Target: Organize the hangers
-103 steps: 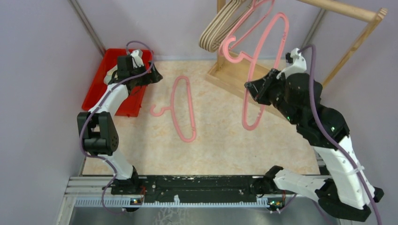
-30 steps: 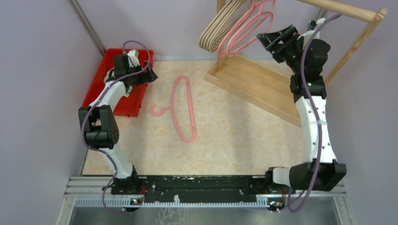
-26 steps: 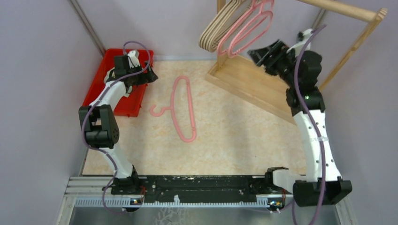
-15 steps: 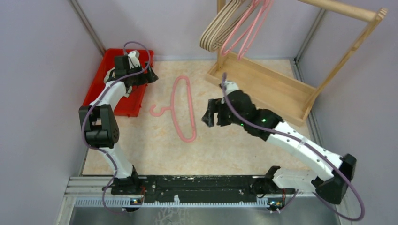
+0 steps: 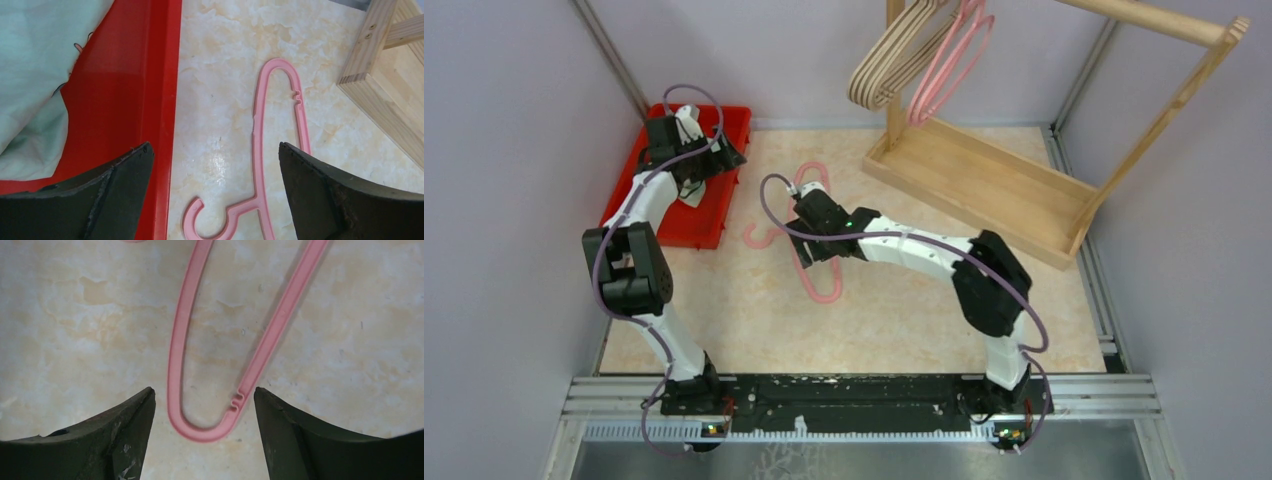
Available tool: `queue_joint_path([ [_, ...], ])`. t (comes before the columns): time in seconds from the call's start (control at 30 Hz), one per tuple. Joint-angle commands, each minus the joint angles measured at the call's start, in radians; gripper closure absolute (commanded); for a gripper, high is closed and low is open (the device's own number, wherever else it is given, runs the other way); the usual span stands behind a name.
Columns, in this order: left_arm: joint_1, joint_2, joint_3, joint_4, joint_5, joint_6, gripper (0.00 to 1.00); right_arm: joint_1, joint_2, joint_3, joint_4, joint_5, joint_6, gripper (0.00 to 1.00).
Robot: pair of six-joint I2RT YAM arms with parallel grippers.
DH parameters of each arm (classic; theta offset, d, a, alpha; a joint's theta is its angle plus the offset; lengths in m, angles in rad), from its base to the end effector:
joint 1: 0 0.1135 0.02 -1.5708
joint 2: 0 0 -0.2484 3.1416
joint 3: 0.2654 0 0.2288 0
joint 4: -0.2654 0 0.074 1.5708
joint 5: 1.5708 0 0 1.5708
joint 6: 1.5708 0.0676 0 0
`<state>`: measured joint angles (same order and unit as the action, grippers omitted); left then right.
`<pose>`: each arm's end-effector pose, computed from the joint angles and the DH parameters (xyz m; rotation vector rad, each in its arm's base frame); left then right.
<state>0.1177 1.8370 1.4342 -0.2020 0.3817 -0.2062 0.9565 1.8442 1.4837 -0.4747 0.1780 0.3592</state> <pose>0.4245 0.0248 0.2441 -0.1318 2.1588 -0.4652 0.2456 0.3274 0.2268 -0.6341 2.3432 0.4003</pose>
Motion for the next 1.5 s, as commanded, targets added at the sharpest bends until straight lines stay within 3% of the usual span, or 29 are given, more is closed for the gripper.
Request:
queue_joint_path([
  [0.0, -0.008, -0.031, 0.033, 0.001, 0.031, -0.008, 0.00, 0.011, 0.156, 0.130, 0.067, -0.019, -0.048, 0.29],
  [0.33, -0.008, -0.069, 0.000, 0.018, 0.045, -0.008, 0.00, 0.030, 0.398, 0.356, 0.012, -0.035, -0.088, 0.33],
  [0.7, -0.006, -0.103, -0.059, 0.042, 0.029, -0.002, 0.00, 0.039, 0.473, 0.341, -0.021, 0.071, -0.089, 0.41],
  [0.97, -0.006, -0.108, -0.075, 0.055, 0.029, -0.007, 0.00, 0.072, 0.510, 0.320, -0.110, 0.247, -0.105, 0.45],
  [1.07, -0.005, -0.112, -0.095, 0.070, 0.030, -0.013, 0.00, 0.074, 0.501, 0.272, -0.128, 0.266, -0.086, 0.51],
  [1.2, -0.005, -0.122, -0.125, 0.081, 0.030, -0.017, 0.00, 0.075, 0.480, 0.176, -0.113, 0.236, -0.066, 0.66],
  [1.27, -0.005, -0.129, -0.136, 0.086, 0.027, -0.018, 0.00, 0.075, 0.466, 0.130, -0.094, 0.198, -0.061, 0.78],
  [1.33, -0.003, -0.131, -0.141, 0.086, 0.025, -0.017, 0.00, 0.073, 0.452, 0.097, -0.081, 0.158, -0.053, 1.00],
  [1.47, 0.000, -0.135, -0.141, 0.083, 0.025, -0.017, 0.00, 0.070, 0.392, 0.066, -0.075, 0.138, -0.031, 1.00],
])
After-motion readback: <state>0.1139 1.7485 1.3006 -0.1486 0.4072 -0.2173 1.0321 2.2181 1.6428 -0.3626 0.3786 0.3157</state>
